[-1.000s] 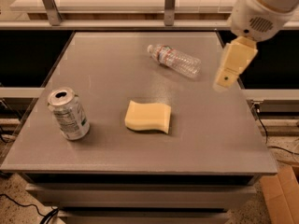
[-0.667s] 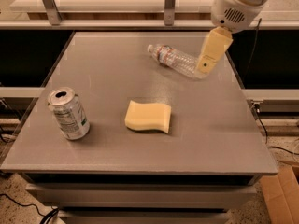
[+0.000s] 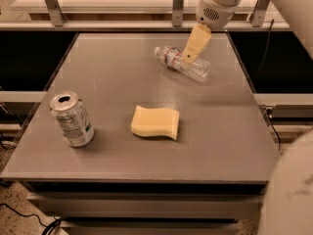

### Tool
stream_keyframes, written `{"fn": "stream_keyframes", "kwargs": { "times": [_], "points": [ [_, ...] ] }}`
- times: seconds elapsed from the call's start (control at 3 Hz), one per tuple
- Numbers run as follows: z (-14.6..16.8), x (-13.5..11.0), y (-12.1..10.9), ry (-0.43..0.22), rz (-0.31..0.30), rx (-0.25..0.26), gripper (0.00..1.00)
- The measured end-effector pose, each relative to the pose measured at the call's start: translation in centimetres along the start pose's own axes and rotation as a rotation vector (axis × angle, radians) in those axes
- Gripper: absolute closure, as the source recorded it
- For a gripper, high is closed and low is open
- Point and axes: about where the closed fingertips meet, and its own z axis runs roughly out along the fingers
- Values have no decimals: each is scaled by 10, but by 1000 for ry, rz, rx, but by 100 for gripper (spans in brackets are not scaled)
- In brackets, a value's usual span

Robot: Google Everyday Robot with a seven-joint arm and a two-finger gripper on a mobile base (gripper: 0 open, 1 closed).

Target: Pick water bottle

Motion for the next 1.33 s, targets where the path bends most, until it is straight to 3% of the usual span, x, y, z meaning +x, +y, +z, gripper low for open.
{"fn": "stream_keyframes", "kwargs": {
  "times": [0.67,1.33],
  "points": [
    [55,-34,-17,30,51,-32,0],
    [87,-45,-9,51,67,-75,41]
  ]
}}
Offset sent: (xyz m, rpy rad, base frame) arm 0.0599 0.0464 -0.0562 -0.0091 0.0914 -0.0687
